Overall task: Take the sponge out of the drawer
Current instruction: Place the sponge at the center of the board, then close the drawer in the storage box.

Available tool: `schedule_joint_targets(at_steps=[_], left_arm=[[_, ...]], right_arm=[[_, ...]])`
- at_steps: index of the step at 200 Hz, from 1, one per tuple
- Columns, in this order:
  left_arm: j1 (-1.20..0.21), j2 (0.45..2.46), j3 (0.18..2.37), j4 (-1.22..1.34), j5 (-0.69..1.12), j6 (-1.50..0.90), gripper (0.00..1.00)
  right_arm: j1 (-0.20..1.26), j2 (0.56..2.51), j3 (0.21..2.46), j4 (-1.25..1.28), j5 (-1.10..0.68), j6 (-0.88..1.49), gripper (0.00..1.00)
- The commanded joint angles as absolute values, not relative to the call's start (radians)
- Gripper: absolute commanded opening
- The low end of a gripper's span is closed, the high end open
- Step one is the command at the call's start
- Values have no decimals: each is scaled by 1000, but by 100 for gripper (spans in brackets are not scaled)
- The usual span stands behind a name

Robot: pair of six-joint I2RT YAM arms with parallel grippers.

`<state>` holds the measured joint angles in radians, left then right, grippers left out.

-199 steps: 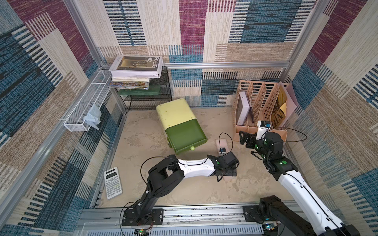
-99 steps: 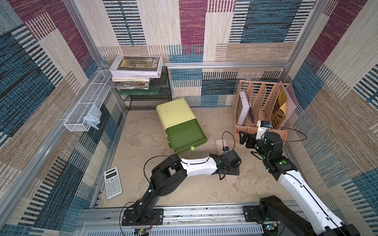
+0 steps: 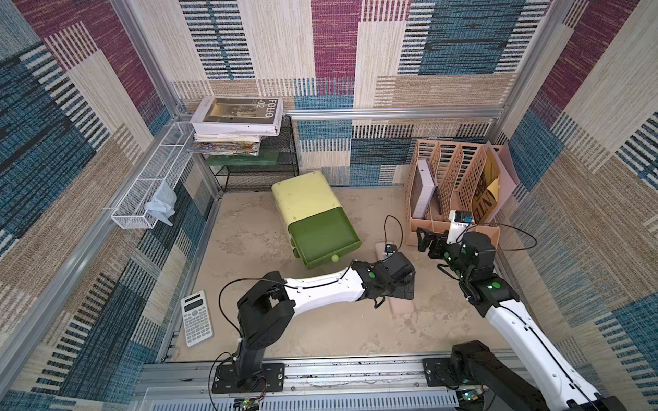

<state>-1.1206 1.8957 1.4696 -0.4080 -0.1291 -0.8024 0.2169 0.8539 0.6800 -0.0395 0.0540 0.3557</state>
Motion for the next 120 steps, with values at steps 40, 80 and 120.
schedule_joint_targets(at_steps=[40, 80, 120], left_arm=[[-1092, 1670, 1389, -491, -317, -669, 100], [-1032, 1463, 1292, -546, -404, -590, 100], [-923, 1271, 1225, -619, -344, -500, 100]], right_arm=[[245, 827, 661, 59, -62, 311, 99], [316, 829, 653, 100, -83, 268, 99], [413, 849, 640, 151, -92, 209, 100]])
